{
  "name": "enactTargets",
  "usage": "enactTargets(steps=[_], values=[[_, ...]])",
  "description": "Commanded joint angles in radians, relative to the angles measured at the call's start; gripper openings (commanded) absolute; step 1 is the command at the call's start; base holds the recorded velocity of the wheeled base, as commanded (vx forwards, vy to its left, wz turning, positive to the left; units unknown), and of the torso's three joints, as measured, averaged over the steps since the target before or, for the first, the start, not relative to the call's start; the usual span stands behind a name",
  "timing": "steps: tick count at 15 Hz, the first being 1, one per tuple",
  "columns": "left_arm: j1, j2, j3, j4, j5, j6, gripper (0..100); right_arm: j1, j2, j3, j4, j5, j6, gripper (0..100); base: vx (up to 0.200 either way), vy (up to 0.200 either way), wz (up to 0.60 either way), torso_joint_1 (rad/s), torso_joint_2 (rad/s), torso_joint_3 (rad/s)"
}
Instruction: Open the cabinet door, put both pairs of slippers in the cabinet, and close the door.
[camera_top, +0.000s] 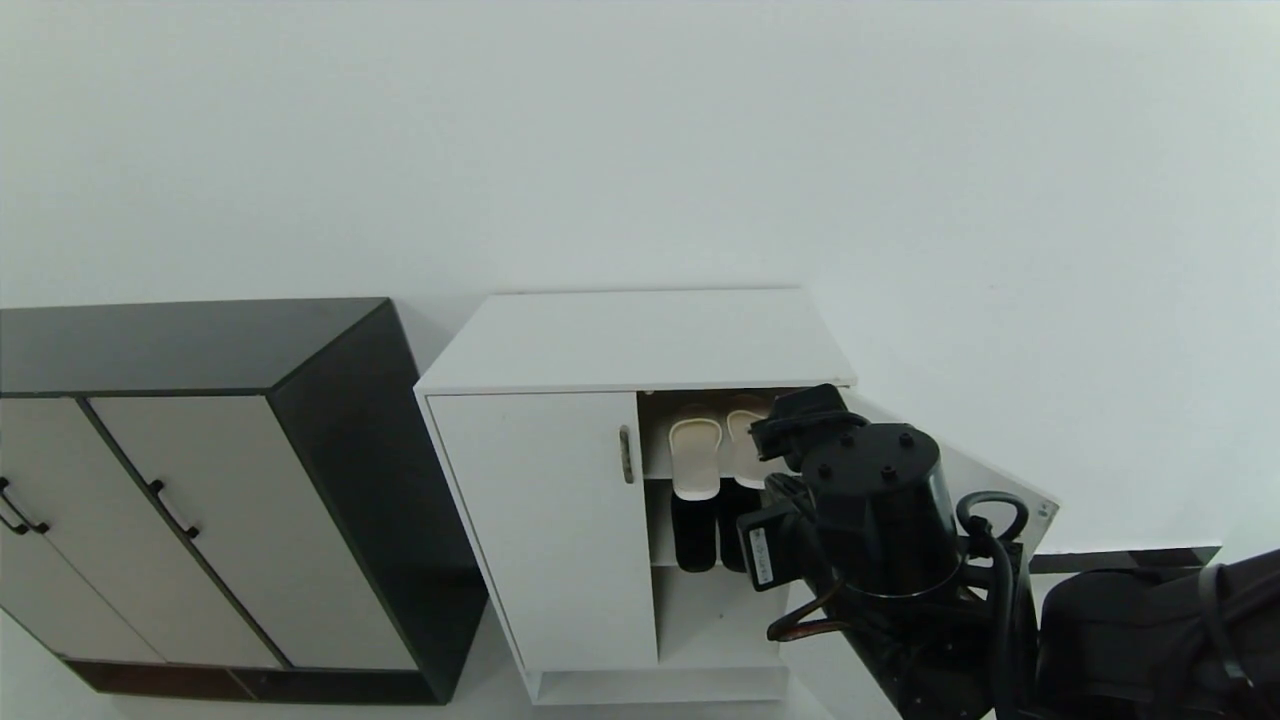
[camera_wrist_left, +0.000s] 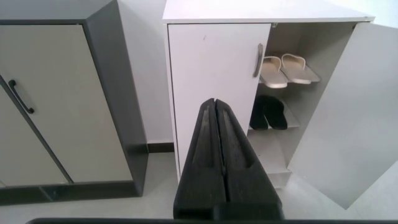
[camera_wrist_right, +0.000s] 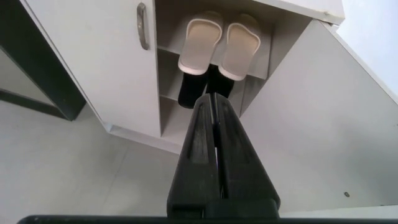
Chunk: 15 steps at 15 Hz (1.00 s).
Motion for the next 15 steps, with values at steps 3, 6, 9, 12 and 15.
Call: enactTargets(steps=[3, 6, 9, 12, 15], values=[[0.0, 0.0, 0.0, 0.0, 0.0, -0.001, 0, 0.001, -0.001, 0.005, -0.006, -0.001, -0.002, 0, 0.0, 0.0, 0.0, 0.0, 0.0, 0.0], [0.0, 0.0, 0.0, 0.0, 0.0, -0.001, 0, 0.001, -0.001, 0.008, -0.006, 0.021, 0.0, 0, 0.0, 0.0, -0.4, 0.0, 0.0, 0.003], [0.0, 0.0, 0.0, 0.0, 0.0, -0.001, 0, 0.001, -0.003, 0.01, -0.006, 0.021, 0.0, 0, 0.0, 0.0, -0.6, 0.001, 0.0, 0.002], [0.0, 0.001, 0.0, 0.0, 0.0, -0.001, 0, -0.01, -0.004, 0.014, -0.023, 0.021, 0.003, 0, 0.0, 0.0, -0.6, 0.009, 0.0, 0.002], [0.0, 0.0, 0.0, 0.0, 0.0, -0.001, 0, -0.058, -0.003, 0.014, -0.084, 0.021, -0.018, 0, 0.0, 0.0, 0.0, 0.0, 0.0, 0.0]])
